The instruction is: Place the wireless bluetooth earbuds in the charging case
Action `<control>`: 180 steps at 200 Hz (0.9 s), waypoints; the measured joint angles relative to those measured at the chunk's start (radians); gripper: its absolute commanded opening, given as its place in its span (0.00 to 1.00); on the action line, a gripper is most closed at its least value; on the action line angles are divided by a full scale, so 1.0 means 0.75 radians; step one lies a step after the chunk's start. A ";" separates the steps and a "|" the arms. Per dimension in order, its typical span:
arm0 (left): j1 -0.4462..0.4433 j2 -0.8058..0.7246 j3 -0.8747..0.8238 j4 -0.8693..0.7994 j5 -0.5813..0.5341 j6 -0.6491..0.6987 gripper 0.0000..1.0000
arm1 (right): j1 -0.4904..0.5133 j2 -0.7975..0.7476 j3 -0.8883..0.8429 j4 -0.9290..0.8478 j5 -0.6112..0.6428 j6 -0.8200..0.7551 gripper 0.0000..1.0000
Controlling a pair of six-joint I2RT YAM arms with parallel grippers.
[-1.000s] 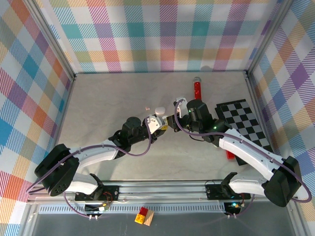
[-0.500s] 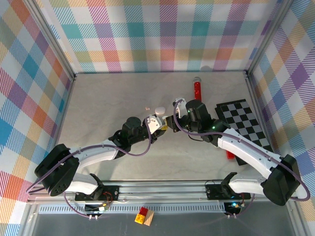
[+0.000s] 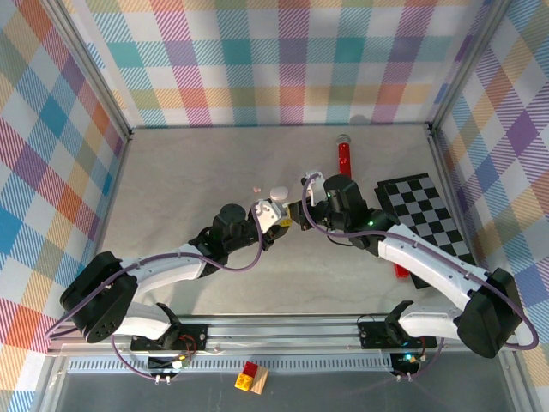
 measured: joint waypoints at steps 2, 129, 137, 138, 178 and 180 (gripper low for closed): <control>0.000 0.000 0.000 0.001 0.001 -0.002 0.11 | 0.000 0.000 0.000 0.002 -0.001 0.000 0.13; -0.007 0.001 0.027 -0.008 -0.020 -0.119 0.11 | -0.002 -0.050 -0.063 0.100 -0.007 0.001 0.12; -0.007 0.001 0.030 -0.008 -0.020 -0.124 0.11 | -0.002 -0.050 -0.064 0.102 -0.007 0.001 0.12; -0.007 0.001 0.030 -0.008 -0.020 -0.124 0.11 | -0.002 -0.050 -0.064 0.102 -0.007 0.001 0.12; -0.007 0.001 0.035 -0.010 -0.019 -0.134 0.11 | -0.002 -0.050 -0.072 0.126 -0.007 0.001 0.12; -0.007 0.001 0.035 -0.010 -0.019 -0.134 0.11 | -0.002 -0.050 -0.072 0.126 -0.007 0.001 0.12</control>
